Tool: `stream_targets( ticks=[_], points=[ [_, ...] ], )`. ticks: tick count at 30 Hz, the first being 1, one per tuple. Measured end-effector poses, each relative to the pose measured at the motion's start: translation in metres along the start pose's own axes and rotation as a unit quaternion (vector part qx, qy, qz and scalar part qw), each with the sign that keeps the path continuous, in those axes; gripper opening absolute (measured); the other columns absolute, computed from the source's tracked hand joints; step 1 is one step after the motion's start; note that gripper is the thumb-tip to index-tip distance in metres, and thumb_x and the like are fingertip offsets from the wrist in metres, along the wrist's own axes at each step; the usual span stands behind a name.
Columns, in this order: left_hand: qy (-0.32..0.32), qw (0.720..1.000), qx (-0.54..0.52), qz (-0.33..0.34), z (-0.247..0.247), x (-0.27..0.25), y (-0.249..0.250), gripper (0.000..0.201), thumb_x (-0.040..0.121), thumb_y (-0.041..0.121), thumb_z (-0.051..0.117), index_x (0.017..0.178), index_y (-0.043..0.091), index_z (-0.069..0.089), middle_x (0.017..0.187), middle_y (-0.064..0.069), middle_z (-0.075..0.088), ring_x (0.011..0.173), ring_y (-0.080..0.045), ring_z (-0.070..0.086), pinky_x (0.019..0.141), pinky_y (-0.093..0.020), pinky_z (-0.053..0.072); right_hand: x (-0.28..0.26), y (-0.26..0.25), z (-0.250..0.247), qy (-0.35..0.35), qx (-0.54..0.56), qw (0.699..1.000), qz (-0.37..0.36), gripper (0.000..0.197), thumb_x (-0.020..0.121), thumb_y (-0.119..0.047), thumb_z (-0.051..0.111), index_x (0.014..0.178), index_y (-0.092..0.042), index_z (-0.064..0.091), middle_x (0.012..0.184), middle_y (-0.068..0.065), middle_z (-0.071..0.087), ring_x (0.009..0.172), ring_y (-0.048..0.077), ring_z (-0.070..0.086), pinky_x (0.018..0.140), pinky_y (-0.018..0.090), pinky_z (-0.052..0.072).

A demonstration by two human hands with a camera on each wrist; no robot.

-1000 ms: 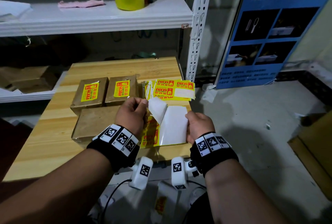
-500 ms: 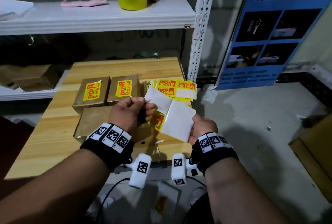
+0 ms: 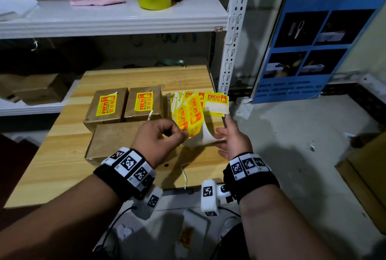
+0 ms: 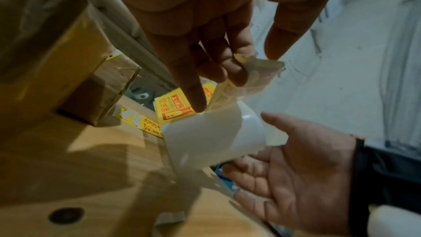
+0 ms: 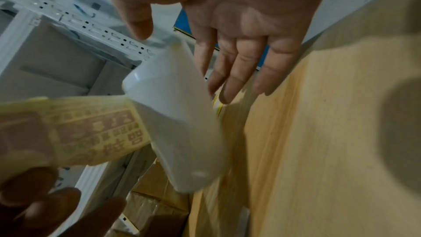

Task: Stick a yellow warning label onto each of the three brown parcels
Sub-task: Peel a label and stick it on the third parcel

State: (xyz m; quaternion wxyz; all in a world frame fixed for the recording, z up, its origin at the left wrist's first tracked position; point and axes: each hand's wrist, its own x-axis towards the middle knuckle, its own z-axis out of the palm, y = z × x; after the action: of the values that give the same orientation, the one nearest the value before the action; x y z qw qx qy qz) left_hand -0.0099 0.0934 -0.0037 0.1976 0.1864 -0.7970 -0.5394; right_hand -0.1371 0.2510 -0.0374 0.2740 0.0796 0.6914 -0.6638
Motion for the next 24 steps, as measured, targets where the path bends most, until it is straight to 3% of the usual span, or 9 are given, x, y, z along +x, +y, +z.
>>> stream_targets(
  ticks=[2, 4, 6, 9, 12, 17, 19, 21, 24],
  points=[
    [-0.017, 0.994, 0.101, 0.036, 0.0, -0.002, -0.004, 0.04, 0.075, 0.051, 0.078, 0.064, 0.015, 0.064, 0.06, -0.005, 0.065, 0.053, -0.008, 0.055, 0.054, -0.027, 0.047, 0.001, 0.001, 0.002, -0.003, -0.011, 1.0, -0.004, 0.085, 0.059, -0.094, 0.048, 0.091, -0.02, 0.077, 0.096, 0.001, 0.079, 0.097, 0.025, 0.07, 0.091, 0.045, 0.052],
    [-0.019, 0.981, 0.182, 0.064, 0.001, -0.002, -0.006, 0.036, 0.076, 0.047, 0.083, 0.062, 0.02, 0.063, 0.058, 0.002, 0.063, 0.052, -0.009, 0.055, 0.052, -0.029, 0.046, -0.001, 0.002, 0.006, -0.022, -0.029, 0.999, 0.015, 0.104, 0.043, -0.104, 0.05, 0.1, -0.021, 0.076, 0.1, 0.004, 0.079, 0.097, 0.028, 0.073, 0.095, 0.048, 0.054],
    [-0.03, 0.976, 0.202, 0.074, 0.001, -0.002, -0.006, 0.031, 0.073, 0.039, 0.087, 0.063, 0.023, 0.063, 0.061, 0.004, 0.066, 0.054, -0.011, 0.059, 0.053, -0.03, 0.05, -0.004, 0.003, 0.008, -0.036, -0.052, 0.998, -0.001, 0.097, 0.039, -0.101, 0.058, 0.098, -0.026, 0.076, 0.101, 0.004, 0.08, 0.097, 0.029, 0.074, 0.096, 0.05, 0.055],
    [-0.039, 0.981, 0.185, 0.047, 0.003, -0.002, -0.007, 0.03, 0.072, 0.033, 0.09, 0.064, 0.023, 0.062, 0.059, 0.005, 0.068, 0.051, -0.01, 0.06, 0.051, -0.029, 0.049, -0.01, 0.001, 0.009, -0.016, -0.048, 0.998, -0.048, 0.042, 0.064, -0.067, 0.079, 0.077, -0.027, 0.077, 0.086, -0.004, 0.079, 0.091, 0.026, 0.074, 0.096, 0.053, 0.056],
    [-0.004, 0.994, 0.109, -0.024, 0.006, 0.0, -0.009, 0.036, 0.069, 0.023, 0.093, 0.068, 0.02, 0.057, 0.057, 0.001, 0.061, 0.048, -0.01, 0.05, 0.049, -0.029, 0.044, -0.002, 0.005, 0.008, 0.003, -0.018, 0.999, -0.042, 0.017, 0.082, -0.036, 0.081, 0.074, -0.024, 0.071, 0.083, -0.003, 0.075, 0.087, 0.028, 0.071, 0.094, 0.058, 0.056],
    [0.033, 0.995, 0.045, -0.083, 0.008, 0.003, -0.01, 0.039, 0.072, 0.009, 0.09, 0.073, 0.014, 0.051, 0.055, 0.001, 0.053, 0.043, -0.006, 0.044, 0.044, -0.024, 0.041, 0.006, 0.012, 0.009, 0.014, 0.036, 0.999, 0.016, 0.019, 0.078, -0.037, 0.082, 0.084, -0.022, 0.073, 0.103, 0.009, 0.078, 0.095, 0.038, 0.073, 0.083, 0.06, 0.06],
    [0.049, 0.994, 0.045, -0.085, 0.003, 0.004, -0.01, 0.039, 0.072, 0.009, 0.09, 0.073, 0.015, 0.052, 0.057, 0.0, 0.055, 0.047, -0.008, 0.046, 0.05, -0.026, 0.042, 0.01, 0.009, 0.004, 0.035, 0.099, 0.993, 0.057, 0.019, 0.084, -0.036, 0.078, 0.086, -0.019, 0.07, 0.11, 0.017, 0.075, 0.092, 0.041, 0.073, 0.072, 0.051, 0.062],
    [0.059, 0.993, 0.045, -0.087, -0.005, 0.005, -0.01, 0.038, 0.07, 0.011, 0.091, 0.076, 0.016, 0.053, 0.062, -0.006, 0.06, 0.056, -0.017, 0.053, 0.059, -0.035, 0.047, 0.014, 0.007, -0.001, 0.038, 0.143, 0.986, 0.079, 0.021, 0.09, -0.034, 0.073, 0.093, -0.015, 0.068, 0.108, 0.015, 0.074, 0.078, 0.034, 0.07, 0.058, 0.036, 0.054],
    [0.053, 0.995, 0.03, -0.081, -0.018, 0.003, -0.008, 0.037, 0.07, 0.011, 0.091, 0.08, 0.017, 0.055, 0.068, -0.011, 0.064, 0.063, -0.022, 0.057, 0.066, -0.04, 0.051, 0.012, 0.011, 0.006, -0.002, 0.145, 0.986, 0.078, 0.032, 0.09, -0.035, 0.074, 0.107, -0.008, 0.068, 0.097, 0.015, 0.071, 0.066, 0.029, 0.063, 0.052, 0.031, 0.048]
  ],
)
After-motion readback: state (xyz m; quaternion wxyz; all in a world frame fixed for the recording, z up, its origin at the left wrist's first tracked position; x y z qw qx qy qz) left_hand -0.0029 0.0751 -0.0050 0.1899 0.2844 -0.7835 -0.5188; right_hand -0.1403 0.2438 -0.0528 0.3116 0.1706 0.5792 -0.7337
